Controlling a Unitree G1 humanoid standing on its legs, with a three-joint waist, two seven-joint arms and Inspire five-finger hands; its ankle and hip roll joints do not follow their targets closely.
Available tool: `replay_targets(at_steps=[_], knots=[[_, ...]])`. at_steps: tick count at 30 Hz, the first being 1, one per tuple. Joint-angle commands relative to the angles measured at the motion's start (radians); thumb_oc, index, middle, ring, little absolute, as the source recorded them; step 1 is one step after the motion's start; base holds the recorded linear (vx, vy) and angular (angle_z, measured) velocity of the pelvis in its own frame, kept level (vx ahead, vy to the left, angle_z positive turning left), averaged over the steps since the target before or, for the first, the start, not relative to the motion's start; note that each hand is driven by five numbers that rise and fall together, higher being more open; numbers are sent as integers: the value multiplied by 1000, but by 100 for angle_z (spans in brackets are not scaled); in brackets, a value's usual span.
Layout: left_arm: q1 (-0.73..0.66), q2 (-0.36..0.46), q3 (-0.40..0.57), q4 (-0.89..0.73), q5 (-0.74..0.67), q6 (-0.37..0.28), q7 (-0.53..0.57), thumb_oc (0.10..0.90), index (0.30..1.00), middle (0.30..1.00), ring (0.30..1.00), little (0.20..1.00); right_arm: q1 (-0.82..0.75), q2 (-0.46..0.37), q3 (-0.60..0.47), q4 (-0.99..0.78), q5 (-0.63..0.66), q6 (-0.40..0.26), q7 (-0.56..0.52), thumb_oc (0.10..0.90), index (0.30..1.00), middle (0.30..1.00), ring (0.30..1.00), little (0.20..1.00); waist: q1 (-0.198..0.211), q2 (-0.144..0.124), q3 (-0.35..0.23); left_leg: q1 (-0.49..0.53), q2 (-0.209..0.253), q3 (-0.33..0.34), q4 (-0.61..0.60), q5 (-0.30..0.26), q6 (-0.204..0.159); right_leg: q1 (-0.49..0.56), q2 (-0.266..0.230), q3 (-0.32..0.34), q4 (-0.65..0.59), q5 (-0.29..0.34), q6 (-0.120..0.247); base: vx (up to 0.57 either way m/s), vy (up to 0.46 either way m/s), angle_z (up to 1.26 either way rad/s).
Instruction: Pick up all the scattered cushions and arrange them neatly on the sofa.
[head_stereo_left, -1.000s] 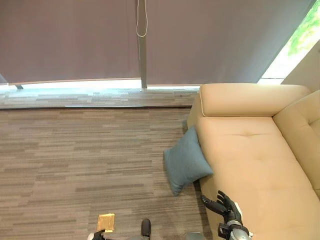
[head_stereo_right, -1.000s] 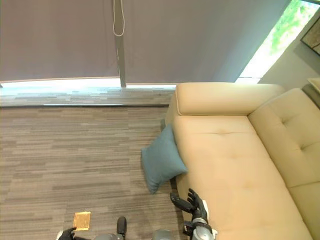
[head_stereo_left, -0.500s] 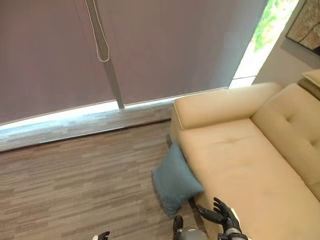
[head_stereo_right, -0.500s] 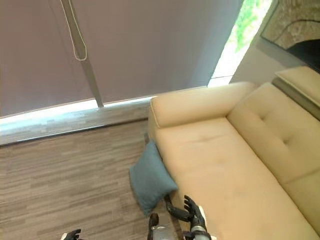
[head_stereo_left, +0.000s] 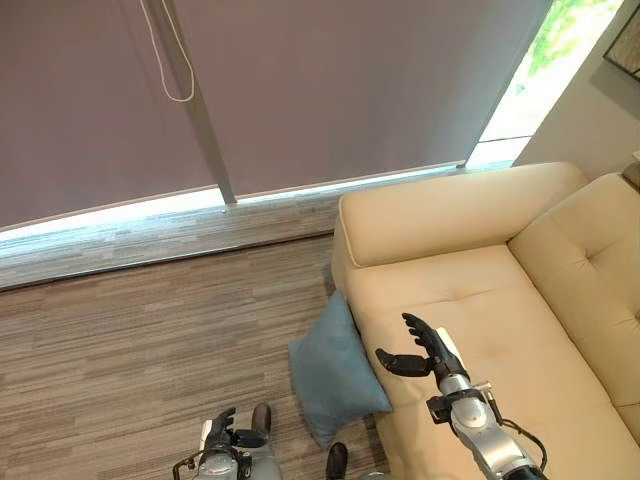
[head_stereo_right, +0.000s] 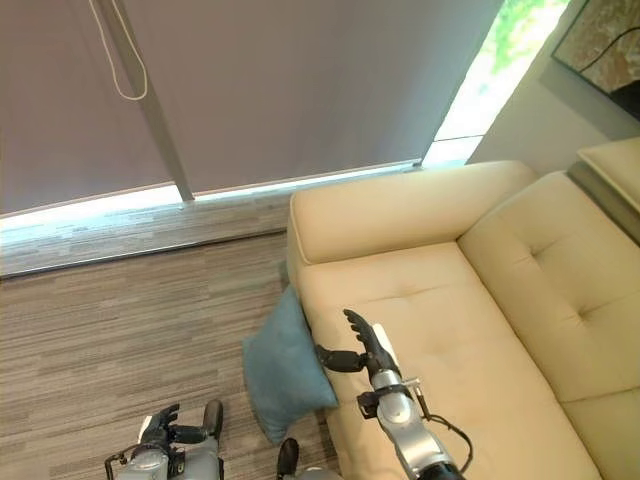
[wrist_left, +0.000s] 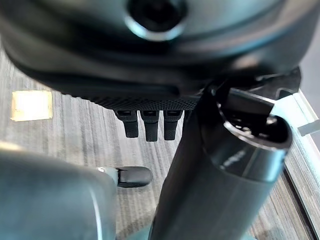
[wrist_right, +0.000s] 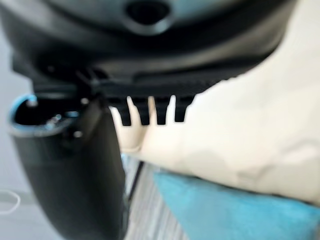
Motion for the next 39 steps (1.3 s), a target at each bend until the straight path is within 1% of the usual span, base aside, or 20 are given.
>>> replay_targets(at_steps=[1, 3, 4, 5, 6, 7, 8, 11, 14, 15, 19, 20, 22, 23, 24, 25, 26, 31, 35, 39], knots=[[41, 10, -46, 44, 41, -19, 21, 800, 900, 900, 900, 900, -19, -17, -21, -169, -27, -82, -18, 800, 900, 900, 900, 900, 11, -7, -21, 13, -21, 22, 65, -76, 52, -45, -137, 66, 166, -186, 93, 64, 190, -44], [1, 34, -46, 27, 41, -26, 40, 800, 900, 900, 900, 900, -19, -15, -17, -188, -41, -80, -27, 800, 900, 900, 900, 900, -1, -13, 6, -14, -27, 43, 91, -85, 61, -87, -152, 81, 188, -182, 99, -31, 152, -45], [1, 34, -46, 27, 41, -26, 40, 800, 900, 900, 900, 900, -19, -15, -17, -188, -41, -80, -27, 800, 900, 900, 900, 900, -1, -13, 6, -15, -27, 44, 92, -85, 61, -88, -152, 81, 188, -182, 99, -209, 197, -31], [-77, 77, -37, -21, 18, -42, 82, 800, 900, 900, 900, 900, -29, -16, -20, -206, -49, -77, -50, 800, 900, 900, 900, 900, -20, -15, 56, -73, -38, 61, 127, -100, 74, -181, -165, 112, 240, -173, 109, -305, 211, -14], [-126, 102, -37, -43, 8, -54, 107, 800, 900, 900, 900, 900, -38, -15, -23, -216, -40, -83, -62, 800, 900, 900, 900, 900, -30, -15, 81, -118, -43, 72, 157, -106, 80, -240, -171, 124, 271, -168, 112, -489, 329, -19], [-210, 155, -30, -100, -12, -73, 143, 800, 900, 900, 900, 900, -67, -26, -22, -240, -29, -100, -75, 800, 900, 900, 900, 900, -46, -13, 119, -193, -55, 83, 194, -112, 90, -341, -174, 145, 322, -153, 117, -314, 189, -19], [-211, 155, -30, -99, -12, -73, 143, 800, 900, 900, 900, 900, -68, -26, -22, -239, -29, -100, -75, 800, 900, 900, 900, 900, -46, -12, 115, -198, -54, 83, 193, -109, 90, -346, -173, 145, 320, -150, 117, -253, 173, -27], [-344, 262, -13, -179, -25, -92, 171, 800, 900, 900, 900, 900, -102, -51, -20, -287, -45, -112, -94, 800, 900, 900, 900, 900, -71, -23, 164, -284, -64, 102, 228, -118, 96, -442, -189, 164, 342, -129, 134, -145, 98, -18], [-460, 351, -5, -254, -19, -92, 194, 800, 900, 900, 900, 900, -127, -80, -13, -317, -136, -87, -130, 800, 900, 900, 900, 900, -87, -30, 210, -360, -65, 115, 262, -119, 96, -513, -202, 167, 358, -110, 148, -136, 77, -15], [-510, 376, -14, -283, -6, -93, 212, 800, 900, 900, 900, 900, -152, -107, -8, -329, -217, -71, -167, 800, 900, 900, 900, 900, -93, -33, 242, -398, -66, 118, 283, -118, 96, -549, -206, 168, 370, -99, 154, -158, 88, -7], [-651, 392, -39, -310, -6, -84, 229, 800, 900, 900, 900, 900, -254, -150, 5, -326, -353, -37, -241, 800, 900, 900, 900, 900, -99, -29, 293, -475, -62, 124, 319, -123, 99, -634, -218, 174, 403, -98, 164, -108, 64, -12], [-653, 392, -39, -310, -6, -84, 229, 800, 900, 900, 900, 900, -257, -150, 5, -324, -353, -38, -242, 800, 900, 900, 900, 900, -99, -29, 293, -479, -62, 124, 322, -124, 99, -637, -218, 174, 406, -99, 164, -92, 49, -9], [-727, 376, -53, -368, -77, -103, 217, 800, 900, 900, 900, 900, -362, -179, 23, -321, -378, -24, -291, 800, 900, 900, 900, 900, -106, -20, 308, -556, -63, 129, 360, -133, 96, -712, -222, 180, 429, -97, 166, -70, 63, -4], [-732, 367, -58, -400, -106, -112, 217, 800, 900, 900, 900, 900, -373, -181, 13, -341, -396, -16, -319, 800, 900, 900, 900, 900, -109, -18, 308, -580, -66, 130, 368, -137, 97, -733, -225, 182, 432, -96, 167, 47, 39, -7], [-748, 368, -66, -410, -117, -109, 218, 800, 900, 900, 900, 900, -358, -179, 2, -360, -410, -5, -336, 800, 900, 900, 900, 900, -114, -17, 308, -588, -65, 119, 382, -171, 91, -740, -224, 190, 445, -122, 170, -10, 25, -7], [-748, 368, -66, -411, -117, -110, 218, 800, 900, 900, 900, 900, -357, -179, 1, -361, -410, -5, -336, 800, 900, 900, 900, 900, -114, -17, 308, -605, -63, 128, 381, -144, 97, -756, -225, 184, 441, -101, 166, 62, 18, -3], [-780, 367, -77, -405, -121, -101, 229, 800, 900, 900, 900, 900, -299, -141, -6, -373, -402, 11, -342, 800, 900, 900, 900, 900, -137, -15, 308, -633, -67, 123, 402, -183, 93, -788, -227, 198, 467, -132, 172, -12, 30, 0], [-811, 384, -98, -438, -96, -88, 268, 800, 900, 900, 900, 900, -115, -71, -10, -430, -354, 26, -344, 800, 900, 900, 900, 900, -176, -12, 308, -727, -67, 126, 451, -209, 100, -889, -230, 216, 507, -142, 174, 13, 6, 0], [-799, 407, -86, -475, -112, -96, 275, 800, 900, 900, 900, 900, -20, -53, 4, -475, -307, -3, -330, 800, 900, 900, 900, 900, -195, -4, 308, -770, -62, 135, 491, -233, 108, -936, -221, 234, 522, -142, 174, 9, 18, -4], [-811, 427, -87, -446, -104, -97, 278, 800, 900, 900, 900, 900, 55, -77, 14, -496, -301, -21, -299, 800, 900, 900, 900, 900, -209, -3, 308, -801, -57, 144, 526, -255, 114, -968, -223, 244, 541, -149, 172, 18, 16, -12]])
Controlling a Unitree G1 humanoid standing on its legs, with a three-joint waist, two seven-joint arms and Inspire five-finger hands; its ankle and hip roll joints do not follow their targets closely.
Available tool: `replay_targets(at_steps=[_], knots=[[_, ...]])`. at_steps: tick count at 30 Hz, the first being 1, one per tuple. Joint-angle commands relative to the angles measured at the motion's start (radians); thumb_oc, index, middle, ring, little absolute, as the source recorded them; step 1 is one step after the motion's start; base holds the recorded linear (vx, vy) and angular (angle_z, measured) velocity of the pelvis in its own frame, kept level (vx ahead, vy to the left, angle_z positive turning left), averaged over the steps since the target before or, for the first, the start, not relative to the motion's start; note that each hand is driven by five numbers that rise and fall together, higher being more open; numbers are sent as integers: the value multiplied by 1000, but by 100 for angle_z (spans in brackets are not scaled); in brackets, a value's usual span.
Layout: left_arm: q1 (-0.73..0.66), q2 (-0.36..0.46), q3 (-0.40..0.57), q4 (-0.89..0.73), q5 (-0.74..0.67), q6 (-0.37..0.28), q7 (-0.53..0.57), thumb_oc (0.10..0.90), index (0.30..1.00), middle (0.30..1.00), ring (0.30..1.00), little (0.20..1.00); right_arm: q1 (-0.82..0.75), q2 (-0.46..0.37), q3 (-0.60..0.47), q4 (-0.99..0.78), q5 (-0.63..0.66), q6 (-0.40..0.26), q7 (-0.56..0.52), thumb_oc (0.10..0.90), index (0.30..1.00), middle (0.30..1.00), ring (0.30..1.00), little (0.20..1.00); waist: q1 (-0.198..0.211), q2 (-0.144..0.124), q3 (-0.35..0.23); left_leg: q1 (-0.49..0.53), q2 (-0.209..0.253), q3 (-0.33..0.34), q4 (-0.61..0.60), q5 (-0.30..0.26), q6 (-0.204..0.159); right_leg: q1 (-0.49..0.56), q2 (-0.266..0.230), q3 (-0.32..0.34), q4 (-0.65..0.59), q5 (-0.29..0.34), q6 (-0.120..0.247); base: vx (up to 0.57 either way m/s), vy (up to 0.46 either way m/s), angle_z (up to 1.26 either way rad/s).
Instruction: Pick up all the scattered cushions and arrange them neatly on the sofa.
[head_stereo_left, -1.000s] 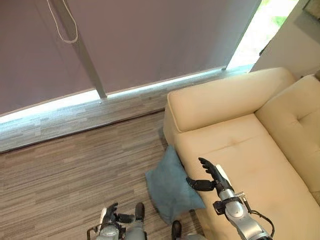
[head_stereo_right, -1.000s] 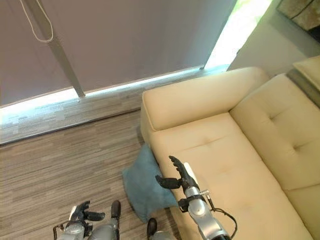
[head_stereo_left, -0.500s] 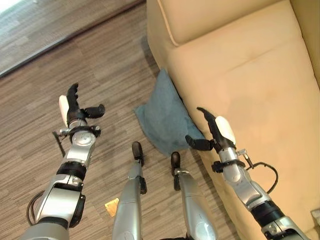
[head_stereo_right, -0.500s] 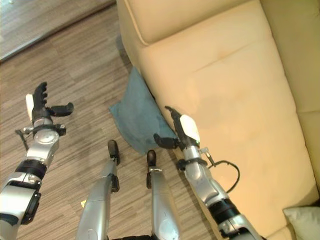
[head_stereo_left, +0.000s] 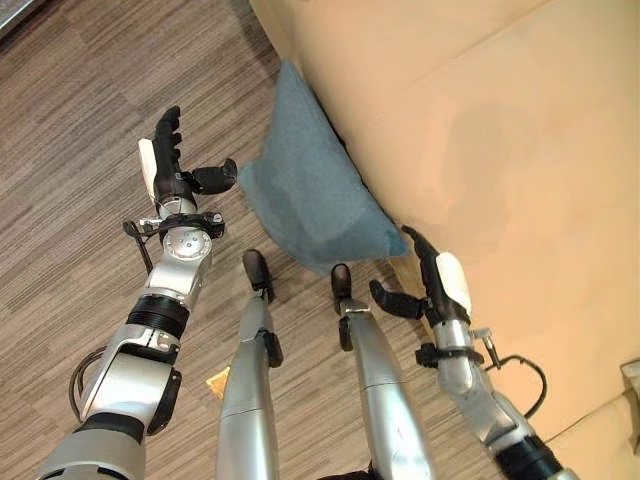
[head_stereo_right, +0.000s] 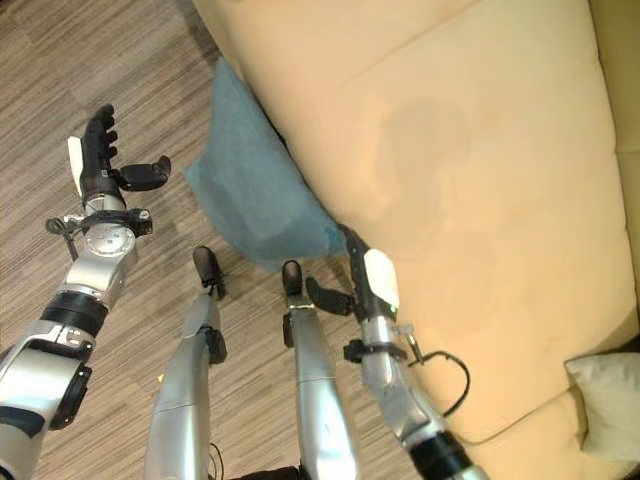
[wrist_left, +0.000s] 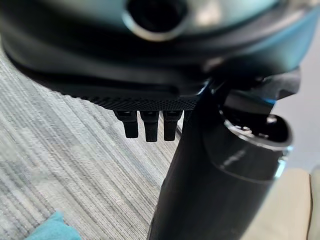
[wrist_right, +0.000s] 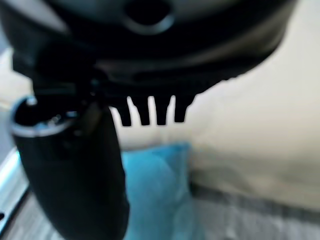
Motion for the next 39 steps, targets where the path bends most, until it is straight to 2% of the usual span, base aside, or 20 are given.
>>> replay_targets(at_steps=[1, 5, 8, 12, 19, 22, 26, 29, 34, 39], knots=[[-38, 53, 33, -12, 7, -63, 48, 800, 900, 900, 900, 900, 117, -34, -33, -115, 17, -71, -1, 800, 900, 900, 900, 900, -18, 22, -30, -107, 49, -20, 274, -394, -23, 14, -78, 19, -128, 23, 42, 0, 0, 0], [-43, 71, 22, -15, -1, -73, 54, 800, 900, 900, 900, 900, 190, -44, -22, -87, 19, -77, -6, 800, 900, 900, 900, 900, -34, 20, -30, -132, 54, -17, 299, -407, -20, -12, -79, 27, -111, 19, 41, 7, -2, -1], [-83, 61, -18, -9, -19, -80, 43, 800, 900, 900, 900, 900, 132, -16, 9, 35, 61, -44, -21, 800, 900, 900, 900, 900, -39, 27, -30, -174, 52, -14, 329, -420, -17, -55, -83, 37, -82, 10, 37, 32, -13, -4], [-138, 39, -52, 10, -32, -73, 30, 800, 900, 900, 900, 900, 82, -19, 32, 44, 75, -41, -15, 800, 900, 900, 900, 900, -43, 38, -30, -211, 45, -15, 347, -428, -11, -97, -86, 54, -65, 5, 31, 35, -18, -1], [-247, -1, -130, 66, -63, -74, -3, 800, 900, 900, 900, 900, -76, 50, 77, 122, 225, -52, -36, 800, 900, 900, 900, 900, -42, 78, -30, -250, 15, -15, 331, -427, 2, -159, -93, 98, -50, -1, 24, 45, 21, 3], [-293, -21, -158, 79, -86, -73, -24, 800, 900, 900, 900, 900, -124, 72, 91, 151, 271, -35, -45, 800, 900, 900, 900, 900, -41, 100, -30, -266, 2, -13, 313, -419, 3, -184, -100, 115, -59, 5, 24, 59, 28, 2], [-332, -38, -175, 108, -131, -78, -80, 800, 900, 900, 900, 900, -143, 63, 95, 169, 270, -28, -43, 800, 900, 900, 900, 900, -46, 115, -30, -268, -7, -6, 281, -410, 6, -198, -106, 133, -82, 16, 31, 61, 37, 3], [-349, -65, -196, 91, -185, -88, -152, 800, 900, 900, 900, 900, -206, 68, 92, 223, 266, -5, -47, 800, 900, 900, 900, 900, -44, 140, -30, -269, -16, 2, 252, -403, 8, -212, -111, 155, -110, 30, 39, 78, 23, -5], [-391, -124, -216, 153, -201, -77, -223, 800, 900, 900, 900, 900, -332, 49, 122, 329, 148, 59, -50, 800, 900, 900, 900, 900, -39, 166, -30, -257, -30, 16, 212, -394, 6, -217, -116, 177, -145, 48, 51, 62, 17, -5], [-440, -173, -231, 208, -211, -71, -251, 800, 900, 900, 900, 900, -377, 56, 111, 357, 171, 61, -63, 800, 900, 900, 900, 900, -48, 169, -30, -257, -39, 30, 192, -392, 3, -224, -113, 186, -172, 61, 60, 45, 3, 0]])
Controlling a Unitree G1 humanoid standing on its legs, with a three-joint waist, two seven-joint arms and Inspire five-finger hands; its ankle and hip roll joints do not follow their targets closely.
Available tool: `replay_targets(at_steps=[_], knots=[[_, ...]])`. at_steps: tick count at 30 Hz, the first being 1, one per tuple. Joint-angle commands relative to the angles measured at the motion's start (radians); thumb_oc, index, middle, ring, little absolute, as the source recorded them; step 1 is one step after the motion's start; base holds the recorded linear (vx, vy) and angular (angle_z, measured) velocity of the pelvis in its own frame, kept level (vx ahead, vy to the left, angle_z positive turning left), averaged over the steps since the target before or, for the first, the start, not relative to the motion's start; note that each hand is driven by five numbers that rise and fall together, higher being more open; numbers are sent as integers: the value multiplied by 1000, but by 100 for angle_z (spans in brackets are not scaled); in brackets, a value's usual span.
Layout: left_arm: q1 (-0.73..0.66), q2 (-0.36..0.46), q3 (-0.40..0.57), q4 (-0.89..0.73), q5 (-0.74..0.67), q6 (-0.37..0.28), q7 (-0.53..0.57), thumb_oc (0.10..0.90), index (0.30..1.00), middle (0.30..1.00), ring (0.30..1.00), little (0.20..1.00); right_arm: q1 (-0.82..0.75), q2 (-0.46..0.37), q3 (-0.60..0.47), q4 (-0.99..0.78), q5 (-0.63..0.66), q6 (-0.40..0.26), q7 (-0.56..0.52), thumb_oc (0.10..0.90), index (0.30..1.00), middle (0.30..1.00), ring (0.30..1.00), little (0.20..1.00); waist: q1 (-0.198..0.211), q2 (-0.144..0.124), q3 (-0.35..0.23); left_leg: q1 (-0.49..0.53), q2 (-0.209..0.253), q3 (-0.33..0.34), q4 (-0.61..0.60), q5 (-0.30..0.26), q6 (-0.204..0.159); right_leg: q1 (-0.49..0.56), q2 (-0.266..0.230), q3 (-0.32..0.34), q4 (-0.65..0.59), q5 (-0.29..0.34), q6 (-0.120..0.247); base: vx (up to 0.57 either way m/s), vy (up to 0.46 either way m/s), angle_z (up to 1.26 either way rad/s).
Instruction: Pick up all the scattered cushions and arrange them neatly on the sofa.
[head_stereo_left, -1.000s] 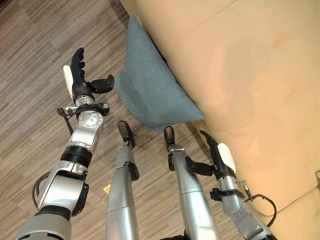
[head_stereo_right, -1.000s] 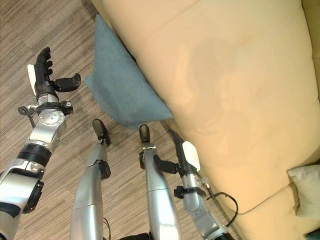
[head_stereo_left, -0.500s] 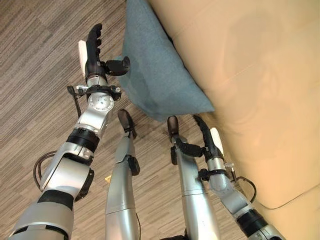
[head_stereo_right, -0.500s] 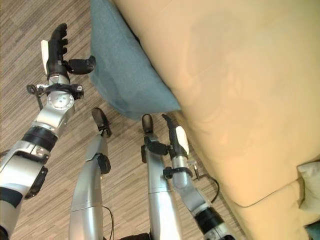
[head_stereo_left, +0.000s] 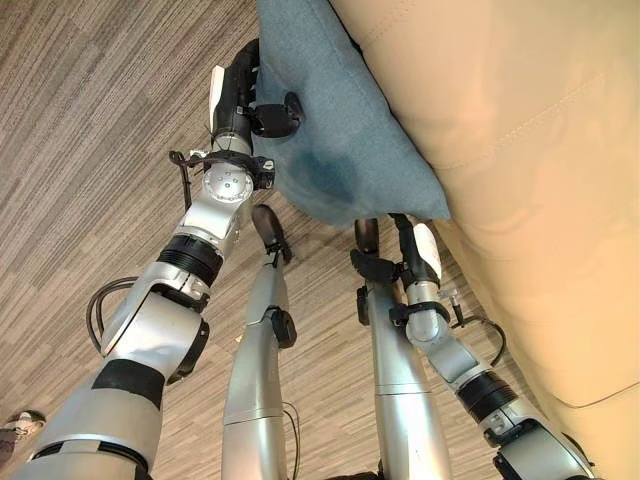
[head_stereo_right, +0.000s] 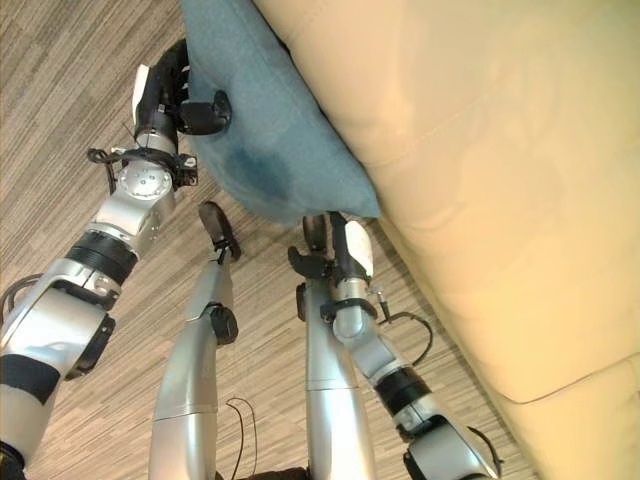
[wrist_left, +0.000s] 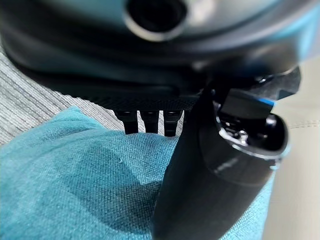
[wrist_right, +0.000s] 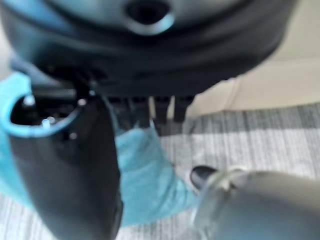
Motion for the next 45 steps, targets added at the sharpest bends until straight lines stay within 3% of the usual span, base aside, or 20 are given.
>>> replay_targets(at_steps=[1, 4, 5, 12, 14, 20, 23, 24, 25, 26, 27, 29, 30, 34, 40, 44, 45], knots=[[-71, -68, 13, 16, -22, -67, -53, 800, 900, 900, 900, 900, 56, -33, 11, -13, 1, -13, -25, 800, 900, 900, 900, 900, -35, 77, -22, -7, 21, -42, 198, -384, -29, 105, -68, 80, -257, 86, 30, 39, -8, -2], [-74, -97, -1, 2, -32, -70, -67, 800, 900, 900, 900, 900, 98, -26, -4, -34, 59, -48, -14, 800, 900, 900, 900, 900, -48, 71, -22, -2, 20, -32, 189, -386, -30, 107, -60, 84, -276, 98, 37, 16, -7, -3], [-73, -98, -1, 1, -31, -70, -66, 400, 300, 300, 300, 300, 99, -26, -4, -35, 60, -49, -14, 800, 900, 900, 900, 900, -47, 70, -22, -1, 20, -31, 188, -386, -30, 107, -60, 85, -277, 98, 37, 0, 0, 0], [-78, -130, -18, -29, 2, -87, -8, 400, 300, 300, 300, 300, 151, -14, -17, -69, 153, -119, -19, 800, 900, 900, 900, 900, -64, 59, -22, 2, 24, -21, 181, -387, -29, 112, -51, 84, -303, 116, 43, -1, -4, -2], [-73, -144, -18, -40, 27, -97, 54, 400, 300, 300, 300, 300, 176, -7, -23, -83, 196, -148, -34, 800, 900, 900, 900, 900, -67, 52, -22, 6, 24, -22, 173, -383, -30, 118, -44, 81, -316, 125, 48, -13, -19, -6], [-71, -171, -40, -67, 69, -79, 110, 400, 300, 300, 300, 300, 236, -10, -81, -91, 196, -108, -115, 800, 900, 900, 900, 900, -74, 45, -22, 22, 21, -21, 140, -363, -38, 145, -44, 65, -354, 140, 55, -12, -4, -1], [-56, -196, -55, -70, 78, -68, 114, 400, 300, 300, 300, 300, 325, 11, -163, -86, 371, -171, -153, 800, 900, 900, 900, 900, -75, 39, -22, 45, 15, -30, 116, -350, -42, 171, -41, 48, -374, 147, 56, -36, -21, 2], [-55, -197, -56, -70, 78, -69, 114, 400, 300, 300, 300, 300, 326, 10, -163, -85, 373, -172, -152, 800, 900, 900, 900, 900, -74, 39, -22, 46, 15, -30, 115, -350, -42, 172, -41, 48, -374, 147, 56, -29, -8, 4], [-52, -206, -54, -66, 72, -71, 113, 400, 300, 300, 300, 300, 334, 33, -206, -56, 470, -220, -164, 800, 900, 900, 900, 900, -75, 38, -22, 56, 15, -33, 107, -346, -44, 182, -39, 46, -378, 148, 56, 0, 0, 0], [-52, -207, -55, -66, 72, -71, 113, 400, 300, 300, 300, 300, 333, 33, -207, -54, 472, -222, -163, 800, 900, 900, 900, 900, -74, 38, -22, 57, 15, -33, 106, -346, -44, 183, -39, 46, -378, 148, 56, -32, -11, 1], [-39, -211, -58, -79, 59, -80, 111, 400, 300, 300, 300, 300, 325, 52, -227, -26, 554, -261, -150, 800, 900, 900, 900, 900, -69, 43, -22, 65, 11, -37, 99, -342, -45, 187, -40, 44, -381, 149, 57, 0, 0, 0], [-36, -215, -60, -88, 44, -87, 104, 400, 300, 300, 300, 300, 311, 58, -229, -7, 591, -281, -136, 800, 900, 900, 900, 900, -67, 46, -22, 65, 10, -38, 99, -341, -45, 189, -41, 42, -383, 150, 57, 0, 0, 0], [-29, -217, -69, -106, 26, -93, 87, 400, 300, 300, 300, 300, 278, 78, -236, 10, 693, -315, -105, 800, 900, 900, 900, 900, -60, 54, -22, 70, 7, -39, 89, -337, -47, 193, -44, 45, -390, 153, 59, 0, 0, 0], [-21, -217, -83, -135, 3, -104, 71, 400, 300, 300, 300, 300, 214, 92, -193, 20, 761, -334, -53, 800, 900, 900, 900, 900, -46, 70, -22, 75, 1, -38, 79, -332, -46, 192, -46, 48, -395, 158, 58, -11, 40, -3], [2, -284, -85, -181, -87, -160, 24, 400, 300, 300, 300, 300, -34, 179, -208, 210, 891, -375, 25, 800, 900, 900, 900, 900, -18, 127, -22, 99, -17, -31, 62, -335, -45, 216, -60, 59, -414, 157, 60, 19, 83, 2], [24, -315, -158, -224, -92, -164, -40, 400, 300, 300, 300, 300, -193, 131, -173, 353, 937, -333, 129, 800, 900, 900, 900, 900, 7, 162, -22, 112, -26, -25, 44, -328, -49, 231, -70, 58, -433, 167, 63, 10, 59, 1], [24, -314, -176, -225, -95, -161, -60, 400, 300, 300, 300, 300, -219, 100, -130, 383, 876, -294, 147, 800, 900, 900, 900, 900, 13, 166, -22, 115, -26, -23, 44, -326, -50, 235, -72, 57, -433, 169, 64, -1, 30, 3]])
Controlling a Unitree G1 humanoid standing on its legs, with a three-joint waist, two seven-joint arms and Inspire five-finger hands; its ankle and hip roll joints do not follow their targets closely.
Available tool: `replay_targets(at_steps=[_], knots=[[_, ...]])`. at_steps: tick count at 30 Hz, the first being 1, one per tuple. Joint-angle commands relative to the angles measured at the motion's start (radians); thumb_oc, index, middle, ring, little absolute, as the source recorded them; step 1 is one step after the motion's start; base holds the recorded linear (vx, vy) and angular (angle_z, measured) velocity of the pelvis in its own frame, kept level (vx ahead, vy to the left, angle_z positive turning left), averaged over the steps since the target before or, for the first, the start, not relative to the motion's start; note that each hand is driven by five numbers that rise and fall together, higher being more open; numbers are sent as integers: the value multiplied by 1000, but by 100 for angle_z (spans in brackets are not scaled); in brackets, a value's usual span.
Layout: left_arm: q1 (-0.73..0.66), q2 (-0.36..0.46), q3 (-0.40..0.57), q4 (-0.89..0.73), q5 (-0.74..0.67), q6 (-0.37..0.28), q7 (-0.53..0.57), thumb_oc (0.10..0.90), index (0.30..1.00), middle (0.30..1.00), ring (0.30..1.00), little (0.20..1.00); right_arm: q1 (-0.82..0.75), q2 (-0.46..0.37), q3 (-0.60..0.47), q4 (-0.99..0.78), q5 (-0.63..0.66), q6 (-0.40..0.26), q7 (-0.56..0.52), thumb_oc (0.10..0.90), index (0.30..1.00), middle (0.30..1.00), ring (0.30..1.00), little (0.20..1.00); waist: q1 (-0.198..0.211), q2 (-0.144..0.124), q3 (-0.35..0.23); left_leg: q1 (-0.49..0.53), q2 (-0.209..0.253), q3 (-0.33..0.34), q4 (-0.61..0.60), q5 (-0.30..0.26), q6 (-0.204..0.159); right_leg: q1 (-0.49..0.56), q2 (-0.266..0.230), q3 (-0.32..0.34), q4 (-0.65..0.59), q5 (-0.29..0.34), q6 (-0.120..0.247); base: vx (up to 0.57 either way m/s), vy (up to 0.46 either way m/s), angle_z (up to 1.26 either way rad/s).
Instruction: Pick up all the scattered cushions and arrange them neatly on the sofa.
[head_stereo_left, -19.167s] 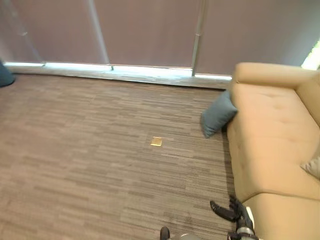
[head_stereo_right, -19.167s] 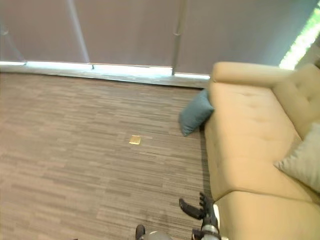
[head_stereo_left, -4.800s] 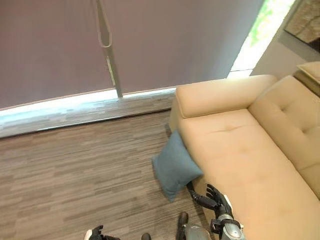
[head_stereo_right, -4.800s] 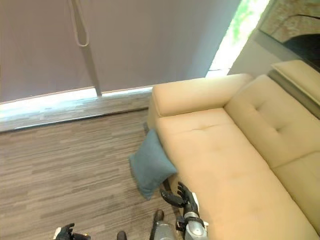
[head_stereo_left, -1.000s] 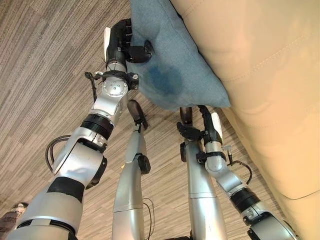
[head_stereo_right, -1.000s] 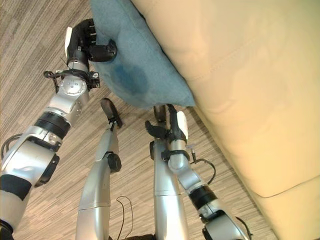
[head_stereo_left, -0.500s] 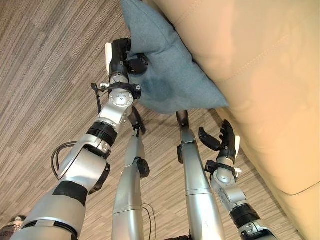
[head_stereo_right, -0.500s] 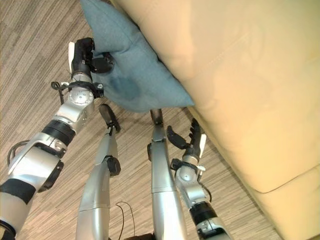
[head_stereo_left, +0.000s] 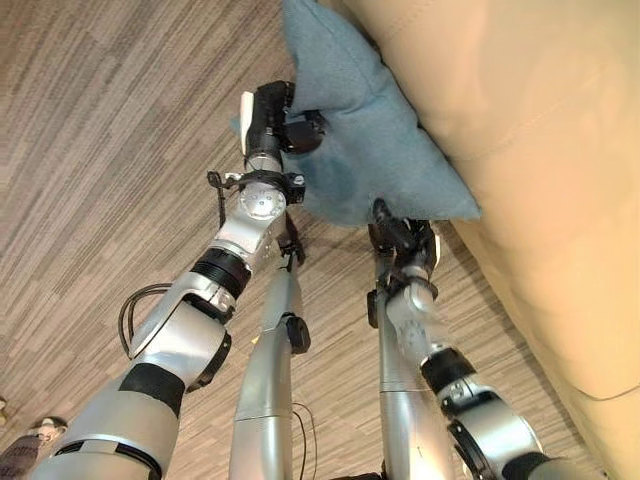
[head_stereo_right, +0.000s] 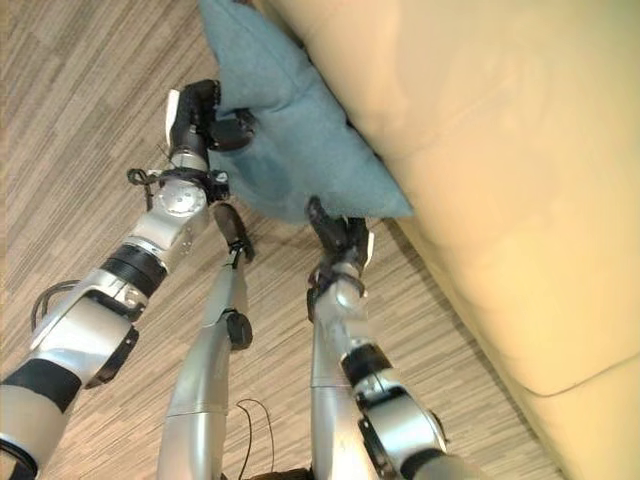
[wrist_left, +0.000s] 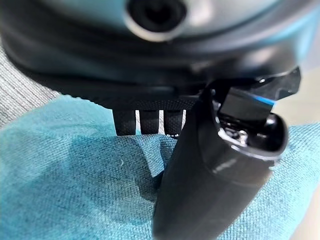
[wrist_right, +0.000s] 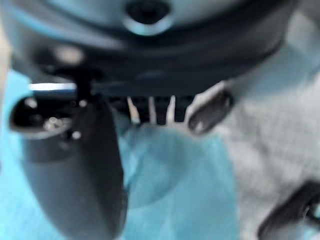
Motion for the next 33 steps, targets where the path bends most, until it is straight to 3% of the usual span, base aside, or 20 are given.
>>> replay_targets(at_steps=[1, 2, 3, 4, 5, 8, 15, 20, 27, 29, 31, 33], knots=[[-58, -201, -72, -143, 12, -120, -174, 400, 300, 300, 300, 300, 15, -110, 79, 4, -53, 36, 109, 800, 900, 900, 900, 900, 6, 110, -17, 31, 40, -29, 180, -384, -86, 159, -20, 29, -315, 113, -13, -7, 22, 3], [-55, -203, -91, -138, 8, -117, -189, 400, 300, 300, 300, 300, -19, -157, 145, 10, -165, 78, 121, 800, 900, 900, 900, 900, 14, 113, -17, 38, 38, -25, 177, -381, -87, 167, -22, 27, -317, 116, -12, 0, 0, 0], [-57, -200, -92, -134, 3, -112, -198, 400, 300, 300, 300, 300, -40, -173, 164, 10, -213, 93, 118, 751, 827, 827, 827, 827, 15, 115, -17, 40, 38, -23, 176, -380, -87, 169, -24, 25, -317, 117, -11, 0, 0, 0], [-58, -200, -91, -134, 3, -112, -199, 400, 300, 300, 300, 300, -41, -173, 165, 10, -214, 94, 117, 529, 493, 493, 493, 493, 14, 115, -17, 39, 38, -23, 176, -380, -87, 169, -24, 25, -318, 117, -11, 0, 0, 0], [-62, -203, -97, -134, -3, -116, -199, 400, 300, 300, 300, 300, -44, -178, 172, 4, -225, 97, 115, 400, 300, 300, 300, 300, 15, 116, -17, 42, 38, -21, 179, -381, -87, 173, -25, 24, -319, 118, -12, 0, 0, 0], [-60, -244, -96, -129, -42, -113, -213, 400, 300, 300, 300, 300, -70, -135, 106, 6, -75, 57, 117, 400, 300, 300, 300, 300, 14, 120, -17, 58, 36, -20, 180, -386, -87, 192, -24, 27, -316, 114, -13, 0, 0, 0], [-43, -273, -109, -169, -34, -120, -191, 400, 300, 300, 300, 300, -41, -120, 112, -22, -172, 79, 66, 400, 300, 300, 300, 300, 13, 126, -17, 93, 32, -25, 174, -388, -85, 231, -26, 26, -321, 111, -14, 0, 0, 0], [-20, -285, -98, -230, -9, -143, -150, 400, 300, 300, 300, 300, 3, -94, 110, -122, -185, 52, 40, 400, 300, 300, 300, 300, 6, 121, -17, 102, 33, -28, 178, -388, -83, 245, -23, 27, -322, 113, -15, 0, 0, 0], [135, -267, -47, -431, 1, -200, -151, 400, 300, 300, 300, 300, 171, -83, 110, -376, -298, -6, 36, 400, 300, 300, 300, 300, -3, 83, -17, 198, 49, -38, 180, -393, -79, 347, -11, 5, -304, 101, -23, 0, 0, 0], [230, -240, -15, -512, 26, -216, -157, 400, 300, 300, 300, 300, 251, -85, 71, -471, -339, -29, 39, 400, 300, 300, 300, 300, -7, 58, -17, 305, 52, -49, 161, -394, -76, 447, -7, -22, -307, 99, -26, 0, 0, 0], [266, -218, -6, -542, 42, -219, -159, 400, 300, 300, 300, 300, 281, -86, 56, -511, -348, -35, 41, 400, 300, 300, 300, 300, -7, 49, -17, 343, 54, -51, 157, -396, -75, 488, -7, -34, -311, 96, -28, 15, -3, 6], [416, -170, 36, -629, 59, -233, -167, 400, 300, 300, 300, 300, 381, -89, 34, -596, -387, -36, 59, 400, 300, 300, 300, 300, 10, 29, -64, 431, 57, -60, 143, -400, -72, 583, -11, -65, -335, 97, -30, 78, -21, 3]])
